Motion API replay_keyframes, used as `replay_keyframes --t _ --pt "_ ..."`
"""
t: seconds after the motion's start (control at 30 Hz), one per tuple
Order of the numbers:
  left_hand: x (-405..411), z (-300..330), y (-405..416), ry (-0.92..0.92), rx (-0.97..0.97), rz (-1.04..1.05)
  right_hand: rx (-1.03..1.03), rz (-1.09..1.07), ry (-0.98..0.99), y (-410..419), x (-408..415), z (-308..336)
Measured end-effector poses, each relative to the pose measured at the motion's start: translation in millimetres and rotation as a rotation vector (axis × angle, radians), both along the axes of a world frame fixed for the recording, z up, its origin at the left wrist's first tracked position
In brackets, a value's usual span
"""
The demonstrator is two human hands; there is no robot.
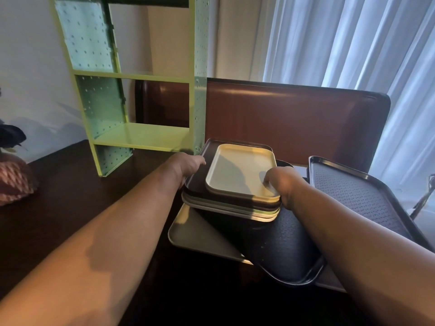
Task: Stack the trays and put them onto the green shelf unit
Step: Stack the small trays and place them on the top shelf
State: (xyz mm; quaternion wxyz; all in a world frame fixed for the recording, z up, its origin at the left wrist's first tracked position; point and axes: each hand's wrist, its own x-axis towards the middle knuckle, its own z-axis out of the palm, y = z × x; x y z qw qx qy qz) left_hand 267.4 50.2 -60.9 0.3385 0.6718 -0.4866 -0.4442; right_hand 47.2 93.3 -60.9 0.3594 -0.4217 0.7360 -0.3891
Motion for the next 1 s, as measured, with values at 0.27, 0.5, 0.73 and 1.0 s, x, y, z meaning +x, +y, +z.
replay_keyframes --t 0.27,0.5,0.73,1.0 --pt "-5.3 -3.6 -4.0 0.118 0.048 0.056 0.038 -0.016 -0.103 1.0 -7.8 -1.7" --pt "-2.6 -3.4 -7.5 0.187 0.082 0.066 0.011 -0.034 -0.146 7.1 -10.7 1.7" --pt "-2.7 -3.4 -11.0 0.341 0.057 0.026 -0.187 -0.036 -0.205 20.9 -22.5 10.2" --pt "-23.1 5.3 27.4 0.368 -0.007 -0.090 -0.353 0.136 -0.235 50.8 -42.1 21.6"
